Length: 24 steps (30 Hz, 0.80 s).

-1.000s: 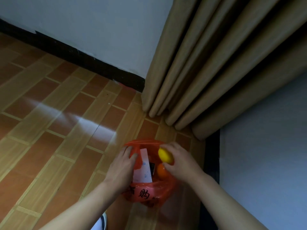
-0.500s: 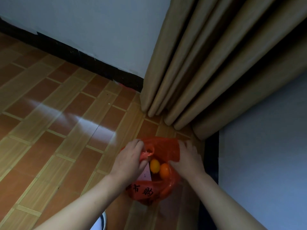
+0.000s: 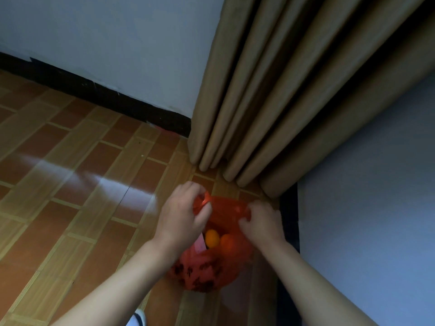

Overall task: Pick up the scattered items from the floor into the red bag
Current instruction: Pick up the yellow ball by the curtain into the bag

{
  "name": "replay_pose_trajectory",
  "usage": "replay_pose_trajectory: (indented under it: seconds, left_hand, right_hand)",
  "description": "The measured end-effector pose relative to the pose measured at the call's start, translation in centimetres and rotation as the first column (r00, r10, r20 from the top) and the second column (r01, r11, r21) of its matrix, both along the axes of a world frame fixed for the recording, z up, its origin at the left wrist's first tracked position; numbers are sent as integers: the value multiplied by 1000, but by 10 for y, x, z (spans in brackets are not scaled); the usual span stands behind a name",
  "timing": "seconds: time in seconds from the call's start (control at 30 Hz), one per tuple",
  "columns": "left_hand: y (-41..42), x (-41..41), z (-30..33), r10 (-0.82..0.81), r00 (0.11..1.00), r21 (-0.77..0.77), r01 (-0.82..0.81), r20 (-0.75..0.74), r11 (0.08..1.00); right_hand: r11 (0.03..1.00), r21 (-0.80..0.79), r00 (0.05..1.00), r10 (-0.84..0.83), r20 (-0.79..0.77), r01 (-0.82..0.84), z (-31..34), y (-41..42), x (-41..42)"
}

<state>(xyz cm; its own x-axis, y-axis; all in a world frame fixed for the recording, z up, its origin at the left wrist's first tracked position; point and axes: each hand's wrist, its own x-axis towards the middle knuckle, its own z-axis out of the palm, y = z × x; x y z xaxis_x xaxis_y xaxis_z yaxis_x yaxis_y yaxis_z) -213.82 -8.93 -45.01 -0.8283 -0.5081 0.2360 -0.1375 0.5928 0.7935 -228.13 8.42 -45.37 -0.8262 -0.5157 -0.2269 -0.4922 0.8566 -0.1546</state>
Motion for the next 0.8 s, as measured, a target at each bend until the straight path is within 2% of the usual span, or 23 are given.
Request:
replay_pose_trajectory:
  seconds: [0.03,0.07,0.13,0.23,0.3,0.37,0.47,0.6,0.67,0.73,0.8]
  left_hand:
    - [-2,-2,8,1,999,-7,-1,-43,1000]
    - [-3,-3,18,4,995,-22,-6,-96,1000]
    - [-5,-5,39,20,978,-56,-32,-207,998]
    - [-8,-4,67,56,942,-49,-77,-331,996]
    - [-7,-5,71,41,947,-56,-62,-319,997]
    - [-4,-5,62,1,975,-67,-17,-224,998]
    - [0,-4,44,-29,996,-66,23,-87,998]
    - [-1,-6,43,-3,1000,-83,1,-29,997]
    - [-2,-5,45,26,1000,-90,-25,13,996]
    - [-3,-5,45,56,996,-92,-50,64,994]
    - [-6,-5,47,66,996,-96,-59,65,994]
  right_hand:
    - [979,-176,994,-91,67,102,15,-3,-1]
    - [910,-343,966,-176,192,234,33,-6,0]
    - [707,-585,901,-181,394,398,70,-8,7]
    - [509,-786,924,-50,379,351,110,0,18]
    - [434,-841,935,-14,353,324,116,7,19]
    - [448,-830,934,-32,357,333,108,8,15]
    - [603,-736,941,-81,327,308,86,9,15]
    - [793,-575,976,-105,192,198,76,11,14]
    - [883,-444,985,-101,138,153,77,11,14]
    - [919,-375,992,-99,77,121,78,11,13]
    - [893,-436,994,-106,40,113,79,11,12]
